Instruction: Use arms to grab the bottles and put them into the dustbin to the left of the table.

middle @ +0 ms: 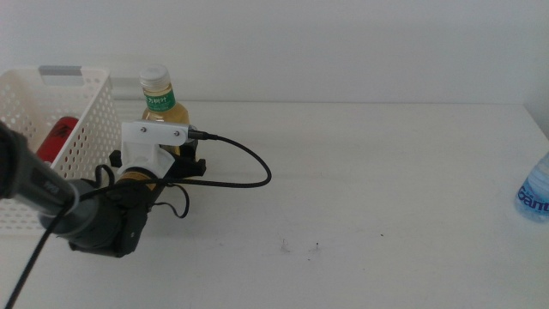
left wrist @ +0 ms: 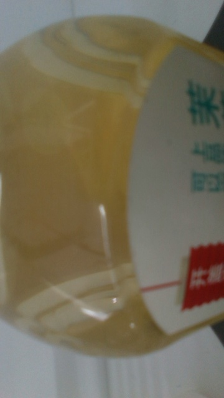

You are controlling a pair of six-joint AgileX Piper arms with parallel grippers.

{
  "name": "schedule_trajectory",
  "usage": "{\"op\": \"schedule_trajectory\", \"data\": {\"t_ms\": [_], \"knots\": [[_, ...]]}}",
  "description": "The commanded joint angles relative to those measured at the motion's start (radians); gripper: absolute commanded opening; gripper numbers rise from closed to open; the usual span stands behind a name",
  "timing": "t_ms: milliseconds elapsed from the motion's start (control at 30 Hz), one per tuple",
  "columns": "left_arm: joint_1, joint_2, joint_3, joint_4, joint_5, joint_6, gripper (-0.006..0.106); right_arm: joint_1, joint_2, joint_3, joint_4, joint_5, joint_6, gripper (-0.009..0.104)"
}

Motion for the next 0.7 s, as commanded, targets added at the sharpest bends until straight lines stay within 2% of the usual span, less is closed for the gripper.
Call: {"op": "schedule_trajectory", "data": {"t_ms": [0,33,133,267,400,533,667], "knots": [[0.0,-0.07,0.04,0.012,-0.007,-0.032,0.039,-0.009,-0.005,0.004,-0.003,-0.009,-0.003,0.086],[0.0,-0.117,0.071,0.012,0.008,-0.055,0.03,-0.009,-0.005,0.004,-0.003,-0.009,-0.003,0.086],[0.0,-0.288,0.161,0.014,0.127,-0.098,0.017,-0.009,-0.005,0.004,-0.003,-0.009,-0.003,0.086],[0.0,-0.576,0.207,0.081,0.511,-0.171,0.017,-0.009,-0.005,0.004,-0.003,-0.009,-0.003,0.086],[0.0,-0.815,0.095,0.208,1.123,-0.281,0.017,-0.009,-0.005,0.004,-0.003,-0.009,-0.003,0.086],[0.019,-0.875,-0.105,0.18,1.461,-0.144,0.017,-0.009,-0.005,0.004,-0.003,-0.009,-0.003,0.086],[0.117,-0.856,-0.321,0.013,1.675,0.123,0.017,-0.009,-0.005,0.004,-0.003,-0.009,-0.003,0.086]]}}
